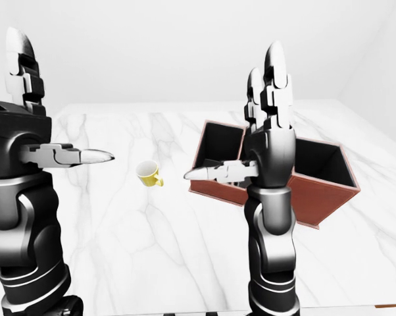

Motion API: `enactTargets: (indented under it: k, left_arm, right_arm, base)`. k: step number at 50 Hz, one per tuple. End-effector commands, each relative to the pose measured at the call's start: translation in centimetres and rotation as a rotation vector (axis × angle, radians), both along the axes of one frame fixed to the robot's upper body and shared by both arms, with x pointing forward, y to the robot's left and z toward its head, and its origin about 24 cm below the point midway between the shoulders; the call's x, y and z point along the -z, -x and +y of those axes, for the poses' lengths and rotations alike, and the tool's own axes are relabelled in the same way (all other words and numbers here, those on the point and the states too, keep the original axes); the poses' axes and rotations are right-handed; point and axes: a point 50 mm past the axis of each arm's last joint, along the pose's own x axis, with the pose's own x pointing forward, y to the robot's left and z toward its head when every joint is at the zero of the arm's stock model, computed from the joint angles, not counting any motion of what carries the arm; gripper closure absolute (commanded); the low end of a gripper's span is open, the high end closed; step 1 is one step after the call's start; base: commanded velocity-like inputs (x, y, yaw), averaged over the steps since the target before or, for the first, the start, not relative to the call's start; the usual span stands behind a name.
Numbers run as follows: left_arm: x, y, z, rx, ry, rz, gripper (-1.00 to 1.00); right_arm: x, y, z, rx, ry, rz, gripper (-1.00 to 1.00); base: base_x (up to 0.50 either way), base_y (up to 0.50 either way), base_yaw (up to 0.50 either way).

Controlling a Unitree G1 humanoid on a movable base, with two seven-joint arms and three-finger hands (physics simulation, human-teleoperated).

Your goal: Pick up the book and place it in the caddy.

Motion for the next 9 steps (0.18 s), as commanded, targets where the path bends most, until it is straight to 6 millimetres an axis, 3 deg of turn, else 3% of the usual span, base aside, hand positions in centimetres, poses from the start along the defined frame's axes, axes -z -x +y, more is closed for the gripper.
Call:
enactTargets:
  k: [1,9]
  left_arm:
    - [-2.06,0.39,-0.26,0.016,-0.007,-0.089,-1.00]
    - [-1.46,0.46,-0.25,0.016,-0.002,-0.068,-1.00]
  right_arm:
    - [-3.40,1.10,0.89,-0.003,0.020,-0.172,-1.00]
    - [-2.65,1.05,0.73,0.005,0.031,-0.139,-1.00]
  base:
    - [0.00,0.00,0.00]
    - [0.00,0.00,0.00]
